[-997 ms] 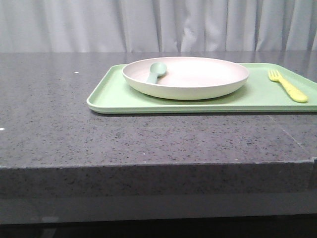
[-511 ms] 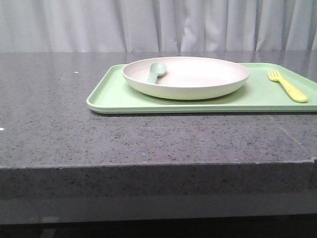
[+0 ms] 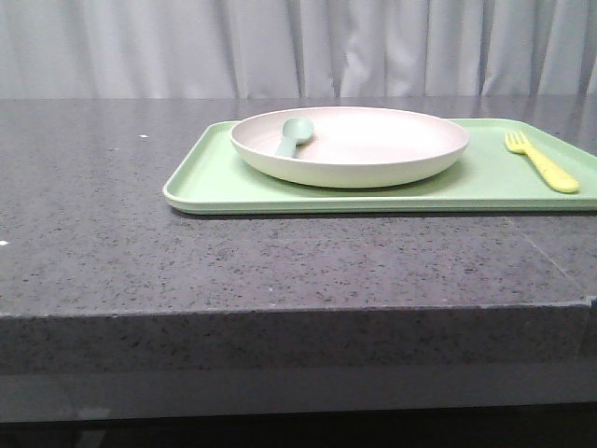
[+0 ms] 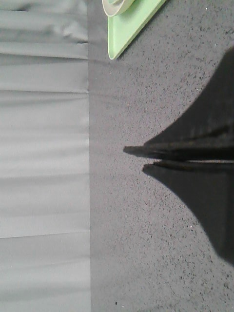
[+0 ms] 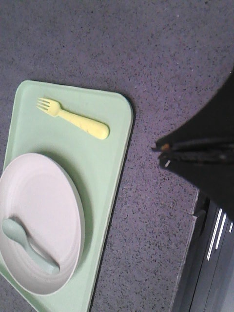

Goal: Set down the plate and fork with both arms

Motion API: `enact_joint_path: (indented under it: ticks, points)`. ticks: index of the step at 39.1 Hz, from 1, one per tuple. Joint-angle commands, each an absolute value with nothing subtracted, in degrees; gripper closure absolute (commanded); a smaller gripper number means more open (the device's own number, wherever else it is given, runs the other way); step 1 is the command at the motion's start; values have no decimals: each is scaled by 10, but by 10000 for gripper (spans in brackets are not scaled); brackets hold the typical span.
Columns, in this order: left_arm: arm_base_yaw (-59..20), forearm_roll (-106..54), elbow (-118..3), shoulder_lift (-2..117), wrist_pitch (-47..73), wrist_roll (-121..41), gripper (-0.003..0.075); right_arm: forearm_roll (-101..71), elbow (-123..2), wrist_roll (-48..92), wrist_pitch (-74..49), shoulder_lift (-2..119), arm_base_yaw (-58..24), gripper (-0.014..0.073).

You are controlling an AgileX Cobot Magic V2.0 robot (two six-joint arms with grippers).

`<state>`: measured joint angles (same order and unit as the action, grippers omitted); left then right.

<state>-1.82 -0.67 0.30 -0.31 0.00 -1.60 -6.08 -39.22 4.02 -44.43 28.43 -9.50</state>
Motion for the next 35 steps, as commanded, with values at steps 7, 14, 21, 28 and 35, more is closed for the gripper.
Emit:
enact_joint_path:
  ticks: [7,14,21,28,35]
  points:
    - [-17,-6,5,-13,-44,-11,738,-52,-344,44,-314,241,-77,696]
    - [-17,-6,5,-13,-44,-11,738,-52,-185,44,-130,135,-30,696]
    - [-17,-6,5,-13,-44,-11,738,-52,-65,44,-35,23,-18,696]
    - [-17,-6,5,-13,-44,-11,738,-52,5,44,39,-17,-17,696]
    - [-17,-6,5,-13,-44,-11,738,-52,13,44,38,-17,-17,696]
